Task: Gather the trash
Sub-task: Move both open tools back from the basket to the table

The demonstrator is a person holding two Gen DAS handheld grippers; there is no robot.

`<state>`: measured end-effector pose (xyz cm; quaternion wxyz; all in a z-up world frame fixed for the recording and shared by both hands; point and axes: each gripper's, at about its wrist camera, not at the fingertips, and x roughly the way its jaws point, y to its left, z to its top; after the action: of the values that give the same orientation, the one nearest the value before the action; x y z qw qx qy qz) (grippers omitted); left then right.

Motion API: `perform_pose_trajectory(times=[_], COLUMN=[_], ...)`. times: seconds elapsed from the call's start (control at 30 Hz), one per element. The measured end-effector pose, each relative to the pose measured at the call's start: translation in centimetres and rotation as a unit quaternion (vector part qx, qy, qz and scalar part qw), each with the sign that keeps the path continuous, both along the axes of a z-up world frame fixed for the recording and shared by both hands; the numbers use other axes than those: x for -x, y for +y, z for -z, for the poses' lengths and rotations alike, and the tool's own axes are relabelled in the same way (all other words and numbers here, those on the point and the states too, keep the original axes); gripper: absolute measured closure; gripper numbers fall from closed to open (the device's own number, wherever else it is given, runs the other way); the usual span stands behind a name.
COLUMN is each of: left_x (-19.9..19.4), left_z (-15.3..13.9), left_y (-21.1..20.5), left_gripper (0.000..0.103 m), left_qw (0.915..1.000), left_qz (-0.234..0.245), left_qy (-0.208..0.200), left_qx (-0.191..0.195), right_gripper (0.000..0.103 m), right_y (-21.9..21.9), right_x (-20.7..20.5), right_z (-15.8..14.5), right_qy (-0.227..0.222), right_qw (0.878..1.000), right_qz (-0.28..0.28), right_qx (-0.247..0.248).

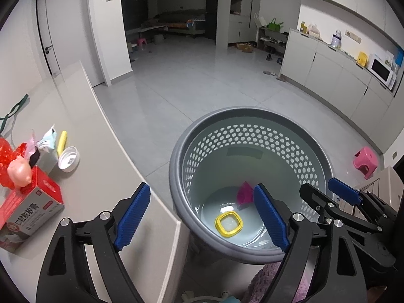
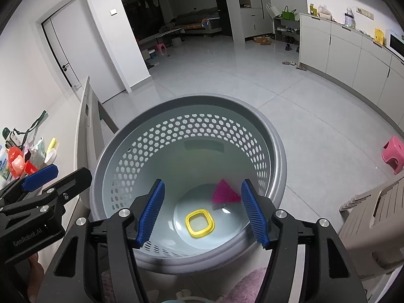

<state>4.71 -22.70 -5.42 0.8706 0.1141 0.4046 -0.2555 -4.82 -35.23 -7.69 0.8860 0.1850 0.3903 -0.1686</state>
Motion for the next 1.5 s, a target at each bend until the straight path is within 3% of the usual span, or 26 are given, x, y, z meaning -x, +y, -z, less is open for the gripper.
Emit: perform_pose_trajectory(times=[0.67, 1.5], left_x=[1.2, 3.4], left_z=[-3.3, -5.2], left_y=[7.0, 15.7], left_gripper=[0.017, 0.017], left_qw=[0.9977, 0.9900], left_qz=[-0.047, -0.118], left_qy=[-0.039, -0.062], left_qx=[0.027, 0.045], right_gripper=[0.037, 0.037], right_y=[4.2, 12.4], right_x=[0.4, -1.0], right_z=[-2.6, -4.9], right_qy=[-0.028, -0.049], right_qw=[0.999, 0.990], right_qz=[-0.039, -0.123], right_qx=[0.025, 0.050])
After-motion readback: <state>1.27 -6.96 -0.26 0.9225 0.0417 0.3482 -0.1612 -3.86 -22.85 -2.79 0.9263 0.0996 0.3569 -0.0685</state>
